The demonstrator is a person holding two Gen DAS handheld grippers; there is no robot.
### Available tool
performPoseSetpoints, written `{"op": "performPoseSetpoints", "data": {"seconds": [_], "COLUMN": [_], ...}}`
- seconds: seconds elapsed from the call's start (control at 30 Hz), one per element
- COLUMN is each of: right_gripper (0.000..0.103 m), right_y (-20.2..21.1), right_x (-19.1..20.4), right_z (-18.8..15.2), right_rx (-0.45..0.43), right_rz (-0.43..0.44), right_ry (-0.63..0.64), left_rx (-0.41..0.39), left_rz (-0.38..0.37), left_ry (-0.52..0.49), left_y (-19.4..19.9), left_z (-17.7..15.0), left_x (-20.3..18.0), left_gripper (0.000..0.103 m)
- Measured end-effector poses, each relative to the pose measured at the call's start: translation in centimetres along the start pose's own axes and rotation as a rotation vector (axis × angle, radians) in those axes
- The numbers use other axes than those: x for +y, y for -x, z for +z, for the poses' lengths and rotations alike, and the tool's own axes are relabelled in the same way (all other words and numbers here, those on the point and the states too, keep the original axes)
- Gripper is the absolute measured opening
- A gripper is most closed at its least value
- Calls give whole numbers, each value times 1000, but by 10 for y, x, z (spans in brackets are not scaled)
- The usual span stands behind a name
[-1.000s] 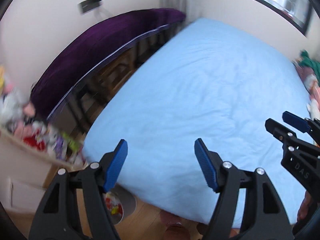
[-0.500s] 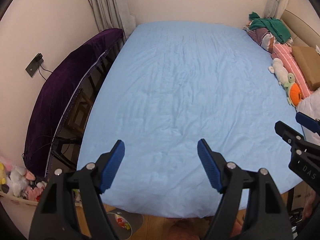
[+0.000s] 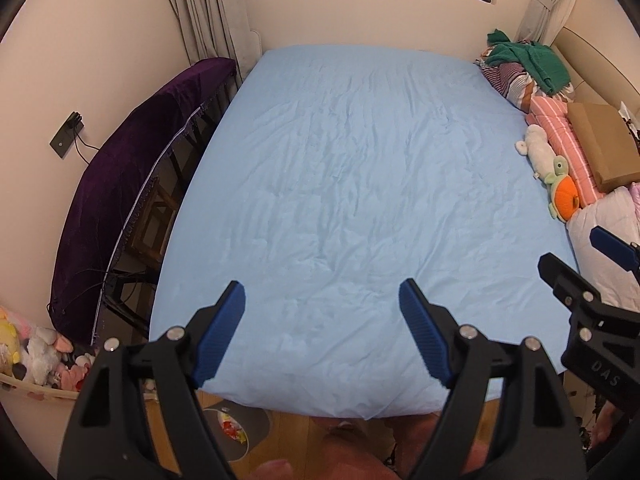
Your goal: Collect trash
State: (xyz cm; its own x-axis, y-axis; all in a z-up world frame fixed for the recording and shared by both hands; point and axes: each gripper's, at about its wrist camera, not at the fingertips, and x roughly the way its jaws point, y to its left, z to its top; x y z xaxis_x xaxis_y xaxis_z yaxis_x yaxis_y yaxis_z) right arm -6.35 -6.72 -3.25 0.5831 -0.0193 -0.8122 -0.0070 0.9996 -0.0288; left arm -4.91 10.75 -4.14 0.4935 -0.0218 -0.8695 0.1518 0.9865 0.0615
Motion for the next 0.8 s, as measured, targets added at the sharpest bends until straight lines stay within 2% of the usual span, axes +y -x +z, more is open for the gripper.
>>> {"op": "performPoseSetpoints", "data": {"seconds": [0.3,0.8], "right_gripper": [80,80], "right_y": [32,39], "right_x": [-7,-9], "right_z": [6,4], "right_rx": [-37,-37], "right_rz": [8,21], "right_ry": [14,21], "left_rx": [-40,-33], "left_rz": [-7,16], "left_ry": [4,20], "left_y": [32,40], "left_z": [1,-3], "left_x": [-9,-8], "left_gripper": [81,81]}}
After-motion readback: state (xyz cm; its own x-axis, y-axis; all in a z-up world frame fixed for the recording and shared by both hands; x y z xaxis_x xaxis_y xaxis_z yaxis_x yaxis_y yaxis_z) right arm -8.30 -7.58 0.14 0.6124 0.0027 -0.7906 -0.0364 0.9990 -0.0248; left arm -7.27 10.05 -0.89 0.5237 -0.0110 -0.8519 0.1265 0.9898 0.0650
